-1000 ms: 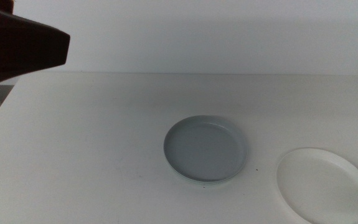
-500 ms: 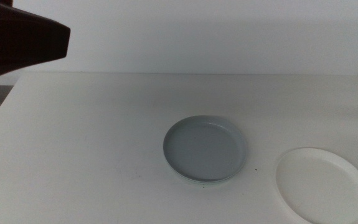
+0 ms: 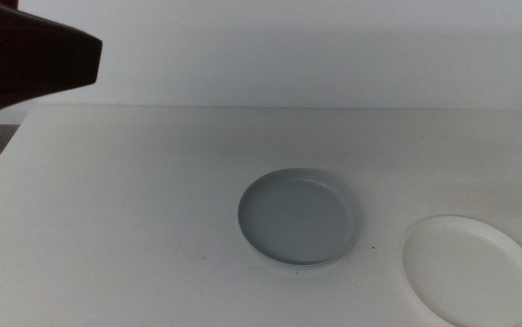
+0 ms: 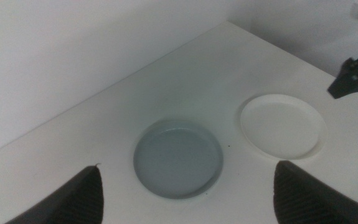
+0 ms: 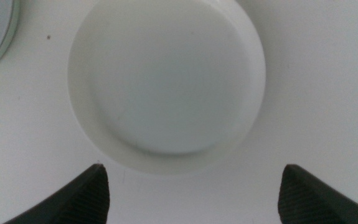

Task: Stack the three bowls on top of each other.

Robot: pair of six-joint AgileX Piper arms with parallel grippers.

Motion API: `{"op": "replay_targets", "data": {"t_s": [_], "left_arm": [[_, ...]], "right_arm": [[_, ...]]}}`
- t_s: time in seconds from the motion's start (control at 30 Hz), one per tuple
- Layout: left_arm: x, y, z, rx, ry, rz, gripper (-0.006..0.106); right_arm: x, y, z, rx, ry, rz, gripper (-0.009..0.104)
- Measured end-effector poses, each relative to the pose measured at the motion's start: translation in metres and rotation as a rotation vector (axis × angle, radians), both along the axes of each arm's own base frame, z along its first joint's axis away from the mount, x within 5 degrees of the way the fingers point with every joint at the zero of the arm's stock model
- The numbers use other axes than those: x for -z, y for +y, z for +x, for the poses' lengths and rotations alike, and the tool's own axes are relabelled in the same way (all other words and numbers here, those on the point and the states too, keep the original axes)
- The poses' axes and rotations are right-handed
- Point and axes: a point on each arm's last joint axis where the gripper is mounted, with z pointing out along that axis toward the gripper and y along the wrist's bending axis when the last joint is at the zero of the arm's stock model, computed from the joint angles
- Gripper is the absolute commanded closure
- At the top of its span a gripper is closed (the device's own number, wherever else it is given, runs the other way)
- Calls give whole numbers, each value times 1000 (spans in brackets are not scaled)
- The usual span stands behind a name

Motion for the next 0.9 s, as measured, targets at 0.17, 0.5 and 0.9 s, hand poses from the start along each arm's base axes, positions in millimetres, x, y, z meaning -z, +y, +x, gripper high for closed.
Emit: {"op": "replay_targets", "data": {"t_s": [0.17, 0.5, 0.9], "left_arm": [[0, 0, 0, 0, 0, 0, 7], [0, 0, 0, 0, 0, 0, 7], [0, 0, 0, -1, -2, -1, 7]], "right_arm": [[10, 2, 18, 13, -19, 17, 3], [17, 7, 24, 40, 20, 89, 3], [78, -52, 55, 188, 139, 71, 6]]}}
